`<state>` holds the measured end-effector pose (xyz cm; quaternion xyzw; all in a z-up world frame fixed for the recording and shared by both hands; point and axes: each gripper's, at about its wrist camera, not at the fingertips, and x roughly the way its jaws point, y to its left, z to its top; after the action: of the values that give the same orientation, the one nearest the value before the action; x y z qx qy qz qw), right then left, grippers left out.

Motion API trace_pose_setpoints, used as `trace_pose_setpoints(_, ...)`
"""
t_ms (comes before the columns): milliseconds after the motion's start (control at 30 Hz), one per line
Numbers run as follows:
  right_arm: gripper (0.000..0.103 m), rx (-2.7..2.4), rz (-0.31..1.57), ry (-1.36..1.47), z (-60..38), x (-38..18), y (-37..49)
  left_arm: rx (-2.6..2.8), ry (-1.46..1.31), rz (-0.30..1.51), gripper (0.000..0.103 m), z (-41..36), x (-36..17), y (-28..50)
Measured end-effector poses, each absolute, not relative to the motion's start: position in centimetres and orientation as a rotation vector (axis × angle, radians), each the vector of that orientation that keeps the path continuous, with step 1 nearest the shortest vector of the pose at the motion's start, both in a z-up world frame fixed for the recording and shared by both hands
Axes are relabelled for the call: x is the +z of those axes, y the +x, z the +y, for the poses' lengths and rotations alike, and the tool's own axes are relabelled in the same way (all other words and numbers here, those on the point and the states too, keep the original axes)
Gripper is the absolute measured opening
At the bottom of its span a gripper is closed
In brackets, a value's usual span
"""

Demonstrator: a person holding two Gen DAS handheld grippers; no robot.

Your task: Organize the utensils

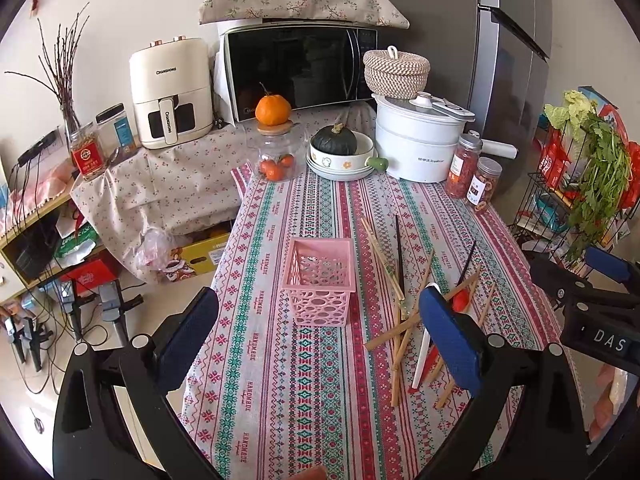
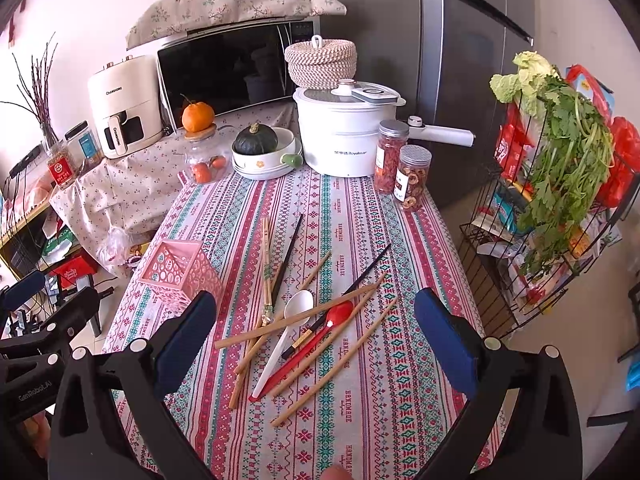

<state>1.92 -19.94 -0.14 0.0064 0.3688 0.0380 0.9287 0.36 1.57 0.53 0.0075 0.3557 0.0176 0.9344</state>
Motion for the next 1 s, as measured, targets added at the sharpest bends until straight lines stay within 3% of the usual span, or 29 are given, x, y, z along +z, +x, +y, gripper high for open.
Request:
trace_pose_setpoints(433, 0.096, 0.012, 0.868, 0.080, -23.8, -1.6, 5.6, -0.064, 0.070, 0.765, 0.096, 0.4, 0.3, 3.0)
trace_pose_setpoints(700, 0.096, -0.054, 1.018, 0.195, -29.9, -5.5, 9.8, -0.284, 0.068, 0.943, 0.095, -3.2, -0.7, 8.8)
trace_pose_setpoints(933, 0.094, -0.015, 1.088, 0.243, -31.4, -8.2, 11.9, -0.247, 0.052, 1.076, 0.074, -6.4, -4.7, 18.5)
trace_pose_setpoints(1000, 0.092, 0.009, 1.100, 0.243, -31.2, -8.7, 12.3, -0.218, 0.005, 1.155, 0.057, -6.6, -6.8, 21.3)
